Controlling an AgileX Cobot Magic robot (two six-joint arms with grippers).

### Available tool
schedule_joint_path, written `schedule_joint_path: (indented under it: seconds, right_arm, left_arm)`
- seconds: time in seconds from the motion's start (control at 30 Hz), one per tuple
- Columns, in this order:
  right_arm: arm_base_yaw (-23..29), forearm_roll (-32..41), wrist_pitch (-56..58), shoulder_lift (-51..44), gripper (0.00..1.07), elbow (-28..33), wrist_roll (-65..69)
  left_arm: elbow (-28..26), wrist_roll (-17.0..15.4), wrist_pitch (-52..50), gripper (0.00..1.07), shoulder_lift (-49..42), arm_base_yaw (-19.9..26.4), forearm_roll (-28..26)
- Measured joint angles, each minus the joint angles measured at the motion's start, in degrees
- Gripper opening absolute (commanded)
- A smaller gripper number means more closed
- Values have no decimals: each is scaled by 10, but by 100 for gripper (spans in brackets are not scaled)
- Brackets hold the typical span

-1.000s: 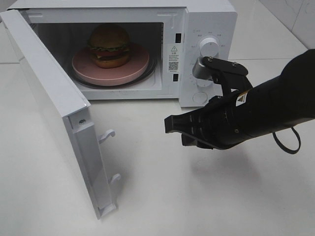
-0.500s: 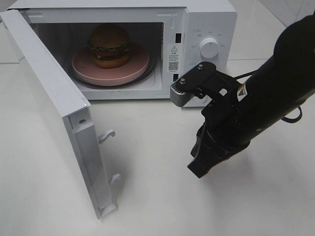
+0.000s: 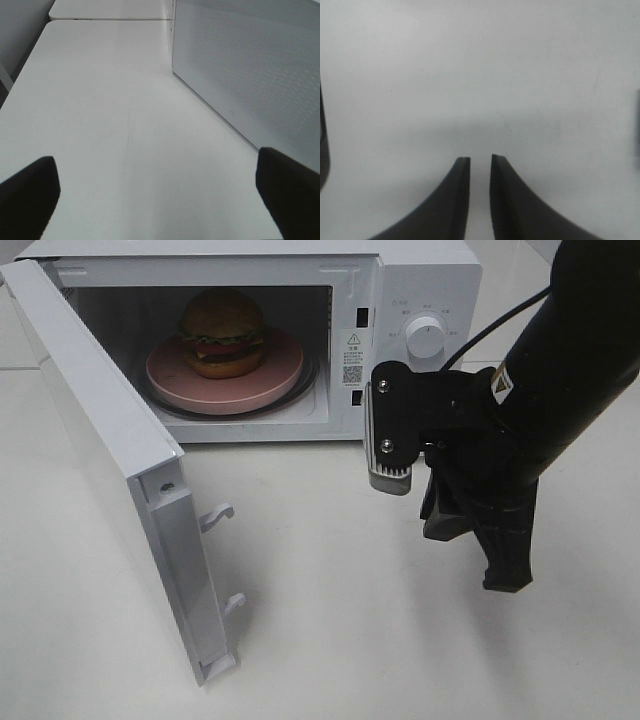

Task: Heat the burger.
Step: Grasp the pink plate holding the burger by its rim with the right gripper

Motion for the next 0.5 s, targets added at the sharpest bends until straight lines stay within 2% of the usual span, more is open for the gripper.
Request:
schedule_joint_path:
  seconds: [0.07,0.1,0.13,0.17,0.23,0.33,0.4,0.5]
  right_arm:
    - [0,-20,6,0,30,-7,-28]
    - [0,-30,7,0,42,-9,-34]
    - [0,-44,9,0,47,-12,-46]
    - [0,-44,9,0,47,-12,-46]
    - [0,-58,10,0,77,-13,-47]
    - [0,-60,11,0,83,-13,-46]
    - [0,-65,13,0,103,-14,-45]
    - [0,-69,13,0,103,-14,-45]
  left_arm:
    - [0,0,0,100,0,0,0]
    - [0,0,0,100,0,0,0]
    - [0,0,0,100,0,0,0]
    - [0,0,0,100,0,0,0]
    - [0,0,0,100,0,0,0]
    - [0,0,0,100,0,0,0]
    - [0,0,0,100,0,0,0]
    - [0,0,0,100,0,0,0]
